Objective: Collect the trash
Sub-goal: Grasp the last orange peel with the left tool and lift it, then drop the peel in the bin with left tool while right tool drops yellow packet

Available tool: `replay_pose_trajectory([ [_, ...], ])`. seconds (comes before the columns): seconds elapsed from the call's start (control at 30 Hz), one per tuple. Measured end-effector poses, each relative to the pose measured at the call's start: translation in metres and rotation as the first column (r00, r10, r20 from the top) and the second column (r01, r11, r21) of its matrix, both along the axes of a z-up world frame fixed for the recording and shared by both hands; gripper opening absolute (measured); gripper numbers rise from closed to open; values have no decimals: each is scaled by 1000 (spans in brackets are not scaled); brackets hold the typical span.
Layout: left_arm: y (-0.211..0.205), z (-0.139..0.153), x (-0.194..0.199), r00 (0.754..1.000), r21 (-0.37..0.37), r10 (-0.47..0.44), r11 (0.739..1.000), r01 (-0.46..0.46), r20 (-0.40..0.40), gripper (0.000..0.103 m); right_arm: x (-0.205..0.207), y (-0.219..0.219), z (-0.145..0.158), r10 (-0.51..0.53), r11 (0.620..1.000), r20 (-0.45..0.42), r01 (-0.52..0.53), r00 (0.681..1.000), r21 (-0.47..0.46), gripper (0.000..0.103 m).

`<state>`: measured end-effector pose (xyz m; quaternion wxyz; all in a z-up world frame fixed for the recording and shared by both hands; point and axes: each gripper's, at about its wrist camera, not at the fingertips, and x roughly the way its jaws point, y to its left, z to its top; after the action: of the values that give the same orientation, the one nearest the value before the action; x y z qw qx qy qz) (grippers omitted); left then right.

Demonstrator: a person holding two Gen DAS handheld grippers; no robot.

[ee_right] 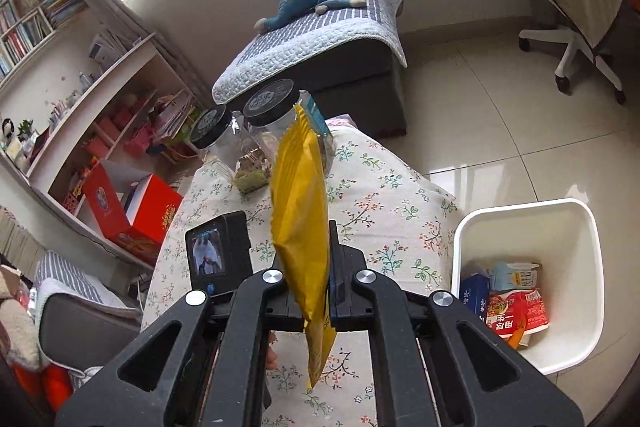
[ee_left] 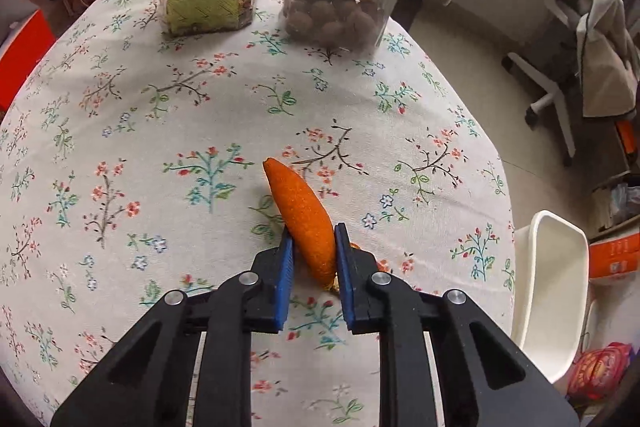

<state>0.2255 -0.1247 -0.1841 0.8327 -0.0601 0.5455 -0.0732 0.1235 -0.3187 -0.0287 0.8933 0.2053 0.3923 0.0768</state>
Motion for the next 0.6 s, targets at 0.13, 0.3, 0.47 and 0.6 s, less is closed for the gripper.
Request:
replay_pose_trajectory([
  [0.13,44,36,-12,997,18,-4,1000,3,83,18,0,21,9,41,999,35,-42,999,29,6],
  [0.3,97,90,-36,980,16,22,1000,-26,196,18,-2,53,22,92,994,97,-98,991,55,6],
  [0.47,125,144,-65,935,54,24,997,-46,355,18,-5,81,37,117,991,174,-125,978,36,6],
  [0.6,130,171,-82,881,62,39,995,-78,472,18,-4,94,41,122,992,209,-125,970,-3,6],
])
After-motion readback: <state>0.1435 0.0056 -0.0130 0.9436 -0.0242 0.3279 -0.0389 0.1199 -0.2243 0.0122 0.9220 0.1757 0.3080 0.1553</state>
